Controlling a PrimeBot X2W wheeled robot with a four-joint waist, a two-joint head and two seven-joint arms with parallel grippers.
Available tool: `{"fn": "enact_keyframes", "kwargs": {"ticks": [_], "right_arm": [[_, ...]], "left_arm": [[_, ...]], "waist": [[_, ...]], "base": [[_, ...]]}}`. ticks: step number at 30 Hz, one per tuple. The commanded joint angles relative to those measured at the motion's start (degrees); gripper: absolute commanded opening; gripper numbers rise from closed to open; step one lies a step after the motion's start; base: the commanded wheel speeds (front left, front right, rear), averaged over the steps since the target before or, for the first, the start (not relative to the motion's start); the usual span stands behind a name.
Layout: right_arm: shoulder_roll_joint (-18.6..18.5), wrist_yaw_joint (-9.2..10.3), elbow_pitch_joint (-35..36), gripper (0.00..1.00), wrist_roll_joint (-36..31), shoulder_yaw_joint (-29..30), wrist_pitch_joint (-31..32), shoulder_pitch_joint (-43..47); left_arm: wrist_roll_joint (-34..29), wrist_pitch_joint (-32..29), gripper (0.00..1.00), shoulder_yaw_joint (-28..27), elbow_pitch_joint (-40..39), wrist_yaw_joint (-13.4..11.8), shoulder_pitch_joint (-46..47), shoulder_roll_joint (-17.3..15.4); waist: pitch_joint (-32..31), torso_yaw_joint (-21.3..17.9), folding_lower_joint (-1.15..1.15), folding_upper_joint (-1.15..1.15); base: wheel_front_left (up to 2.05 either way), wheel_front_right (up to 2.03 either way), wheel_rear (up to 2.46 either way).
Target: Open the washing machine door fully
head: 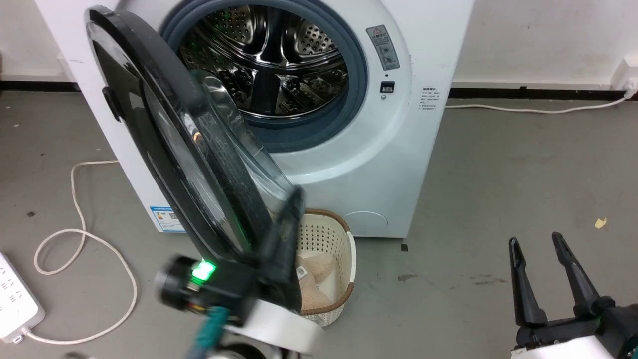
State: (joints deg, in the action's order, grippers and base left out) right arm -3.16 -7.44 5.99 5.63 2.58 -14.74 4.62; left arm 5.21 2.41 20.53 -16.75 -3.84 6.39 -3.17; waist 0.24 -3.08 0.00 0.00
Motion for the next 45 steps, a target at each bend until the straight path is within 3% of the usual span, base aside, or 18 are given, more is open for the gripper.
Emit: {"fn": "enact_keyframes", "kwargs": {"ticks": [1,7,14,25,37,45], "right_arm": [[0.3,-0.05,-0.1,1.00,0.4,0.0,-0.3,-0.8],[0.3,-0.05,-0.1,1.00,0.7,-0.1,-0.3,-1.2],[0.3,-0.05,-0.3,1.00,1.0,0.0,-0.3,-1.4],[0.3,-0.05,-0.5,1.00,0.9,0.1,-0.3,0.1],[0.3,-0.05,-0.8,1.00,1.0,-1.6,-0.3,1.2],[0.3,-0.05,-0.9,1.00,0.8,-2.6,-0.3,0.8]], "left_arm": [[0.5,-0.6,0.00,1.0,1.1,0.3,-0.9,0.0],[3.7,-4.1,0.00,5.0,9.0,-0.2,-2.0,0.2],[5.6,-4.9,0.00,5.1,15.6,-1.4,-1.7,0.2],[6.7,-3.8,0.00,4.3,18.5,-1.8,-3.8,-1.2],[8.4,-4.1,0.00,-1.1,13.5,-4.9,-10.2,-6.6],[10.6,-6.1,0.00,-8.4,11.6,-6.6,-10.6,-11.8]], "waist": [[0.2,-0.1,0.00,0.00],[1.5,-0.5,0.00,0.00],[2.4,0.0,0.00,0.00],[0.4,6.0,0.00,0.00],[-1.3,15.7,0.00,0.00],[0.0,17.9,0.00,0.00]], "base": [[0.00,0.00,0.00],[0.00,0.00,0.00],[0.00,0.00,0.00],[0.00,0.00,0.00],[0.00,0.00,0.00],[0.00,0.00,0.00]]}}
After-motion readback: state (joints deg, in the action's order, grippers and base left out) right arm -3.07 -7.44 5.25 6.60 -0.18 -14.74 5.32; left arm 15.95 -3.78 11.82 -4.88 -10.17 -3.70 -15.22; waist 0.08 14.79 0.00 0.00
